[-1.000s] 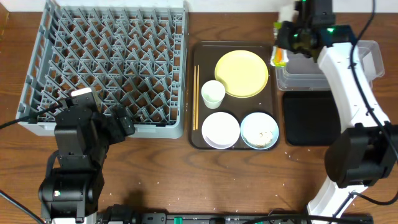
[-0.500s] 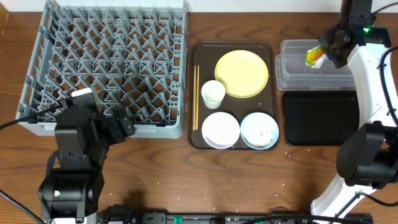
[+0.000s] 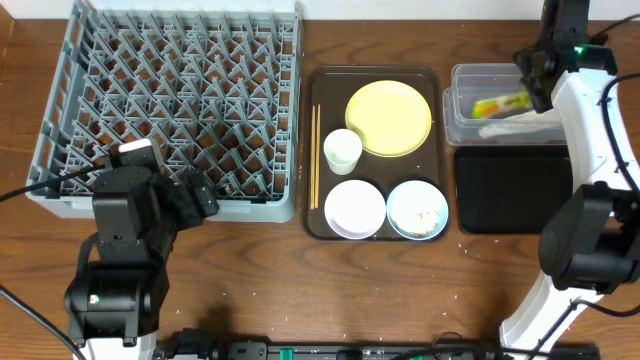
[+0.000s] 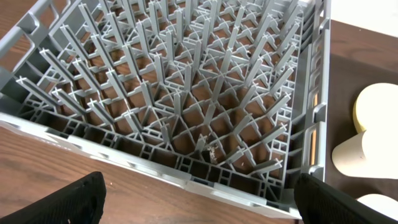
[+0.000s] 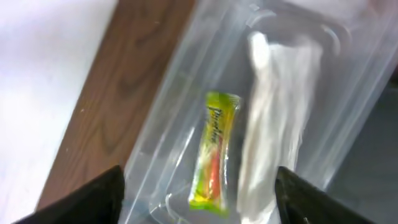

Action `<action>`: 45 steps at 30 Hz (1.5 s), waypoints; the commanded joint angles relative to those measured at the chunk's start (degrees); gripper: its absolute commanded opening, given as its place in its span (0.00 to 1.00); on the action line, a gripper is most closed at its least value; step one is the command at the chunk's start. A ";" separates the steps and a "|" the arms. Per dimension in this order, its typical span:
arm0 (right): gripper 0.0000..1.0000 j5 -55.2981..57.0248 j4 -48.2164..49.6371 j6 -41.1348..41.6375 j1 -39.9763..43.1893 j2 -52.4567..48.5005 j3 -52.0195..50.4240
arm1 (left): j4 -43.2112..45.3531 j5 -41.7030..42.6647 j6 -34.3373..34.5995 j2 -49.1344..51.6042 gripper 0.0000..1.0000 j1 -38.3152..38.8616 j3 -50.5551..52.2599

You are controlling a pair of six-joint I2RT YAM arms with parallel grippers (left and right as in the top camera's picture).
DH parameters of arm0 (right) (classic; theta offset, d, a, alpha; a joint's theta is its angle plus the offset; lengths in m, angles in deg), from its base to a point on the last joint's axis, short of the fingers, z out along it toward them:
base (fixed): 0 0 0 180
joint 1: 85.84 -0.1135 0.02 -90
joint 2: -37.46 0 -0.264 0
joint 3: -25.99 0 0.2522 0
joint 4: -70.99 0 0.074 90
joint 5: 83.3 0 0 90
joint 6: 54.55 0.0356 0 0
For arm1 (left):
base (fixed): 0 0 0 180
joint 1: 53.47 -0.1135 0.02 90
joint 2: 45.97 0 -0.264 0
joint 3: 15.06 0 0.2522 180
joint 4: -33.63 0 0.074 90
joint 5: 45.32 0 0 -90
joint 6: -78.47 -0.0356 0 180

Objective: Sort waste into correct bins and load items into the dishwasher

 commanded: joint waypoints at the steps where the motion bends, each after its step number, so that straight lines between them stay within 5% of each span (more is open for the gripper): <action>1: 0.82 -0.28 3.06 -15.10 0.15 0.42 -0.02 | 0.00 0.13 0.04 0.39 0.98 -0.26 -1.09; 4: 0.87 -8.02 4.90 -28.96 0.11 2.56 0.00 | -0.04 0.13 0.07 0.68 0.98 -0.26 -1.09; 6: 0.99 -13.51 5.27 -35.85 0.04 4.35 0.00 | -0.11 0.39 0.09 0.74 0.98 -0.24 -1.09; 11: 0.99 -26.32 1.60 -46.18 -0.83 10.10 0.00 | -0.39 1.27 0.09 0.74 0.98 -0.26 -1.09; 23: 0.99 -29.92 -14.97 -54.47 -9.70 16.39 0.00 | -1.07 1.92 1.38 0.74 0.98 -0.26 -1.09; 45: 0.99 -29.94 -14.80 -54.55 -17.22 16.39 0.00 | -9.33 7.30 6.56 3.78 0.93 -0.24 -13.18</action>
